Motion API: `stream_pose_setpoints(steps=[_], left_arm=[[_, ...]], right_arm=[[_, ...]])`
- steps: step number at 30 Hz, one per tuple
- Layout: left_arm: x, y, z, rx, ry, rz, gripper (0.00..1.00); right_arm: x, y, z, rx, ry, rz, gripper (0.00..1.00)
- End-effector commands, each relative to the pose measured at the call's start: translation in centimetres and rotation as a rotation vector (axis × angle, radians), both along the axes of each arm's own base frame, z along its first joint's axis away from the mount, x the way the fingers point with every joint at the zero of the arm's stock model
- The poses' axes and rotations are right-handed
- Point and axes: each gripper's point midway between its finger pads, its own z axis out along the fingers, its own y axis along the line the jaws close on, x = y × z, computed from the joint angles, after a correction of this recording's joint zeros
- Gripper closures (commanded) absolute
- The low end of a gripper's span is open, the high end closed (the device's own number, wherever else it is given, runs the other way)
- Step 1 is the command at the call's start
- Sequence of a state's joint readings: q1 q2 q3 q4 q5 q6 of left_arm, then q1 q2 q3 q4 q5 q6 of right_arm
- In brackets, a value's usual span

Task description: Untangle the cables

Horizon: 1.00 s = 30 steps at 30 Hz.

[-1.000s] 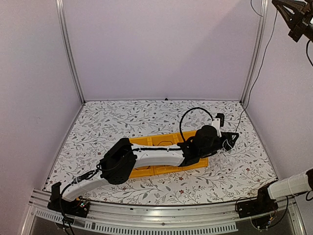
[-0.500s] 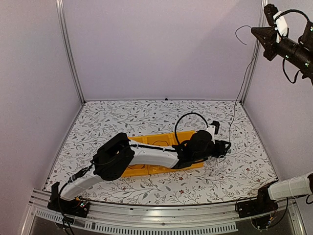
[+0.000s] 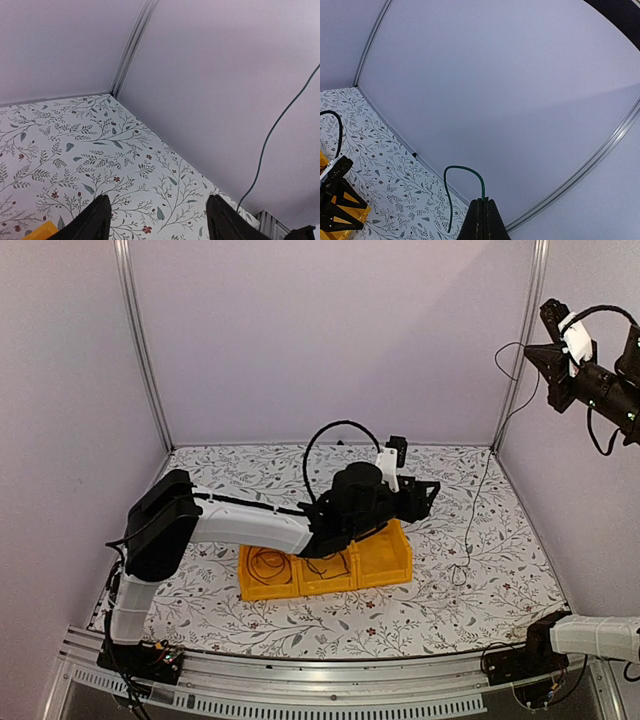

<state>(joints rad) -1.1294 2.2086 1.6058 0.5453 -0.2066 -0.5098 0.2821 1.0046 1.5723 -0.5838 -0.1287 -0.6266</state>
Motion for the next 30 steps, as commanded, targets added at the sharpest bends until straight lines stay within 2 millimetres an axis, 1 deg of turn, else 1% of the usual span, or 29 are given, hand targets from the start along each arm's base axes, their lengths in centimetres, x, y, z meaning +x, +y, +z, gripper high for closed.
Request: stream_pose_setpoints(steps=[1,4,6,10,14,18,21,26,28,30], left_arm=[[-2.3,-0.6,3.0,-0.056,-0.157,-0.14,0.32],[-4.1,-2.5,3.9,-0.029,-0.229,-0.243,0.31],[-5.2,-3.7,4.2,0.005,-0.285,-0.271,0.3],[-6.2,-5.6,4.2,0.026,-0.317,-0.31,0.3],[-5.4,-6.4,3.6,0.03,-0.288,-0.288,0.34],[-2.5,-6.4,2.0,0.06,-0.195,-0.192,0.4],[-1.2,-6.0,1.5,0.045,-0.147,-0.153,0.45],[-0.1,-6.0,1.0,0.027,-0.118,-0.143,0.52],[0.0,-6.1,0.9,0.022,-0.105,-0.155,0.57],[-0.1,-6.2,0.8,0.022,-0.098,-0.173,0.6]], right_arm=[[0.2,0.7,-2.3,-0.01,0.075,0.035,1.0],[-0.2,1.8,-3.2,-0.003,0.116,0.108,1.0],[-0.6,2.7,-4.0,-0.006,0.149,0.161,1.0],[-0.9,4.0,-6.1,-0.023,0.216,0.246,1.0],[-1.4,4.9,-7.0,-0.016,0.257,0.307,1.0],[-2.5,5.4,-6.3,0.0,0.266,0.358,1.0],[-3.4,5.8,-5.6,0.013,0.275,0.395,1.0],[-4.0,6.0,-4.8,0.019,0.272,0.422,1.0],[-4.1,6.0,-4.8,0.019,0.273,0.423,1.0],[-4.0,6.0,-4.9,0.019,0.274,0.419,1.0]])
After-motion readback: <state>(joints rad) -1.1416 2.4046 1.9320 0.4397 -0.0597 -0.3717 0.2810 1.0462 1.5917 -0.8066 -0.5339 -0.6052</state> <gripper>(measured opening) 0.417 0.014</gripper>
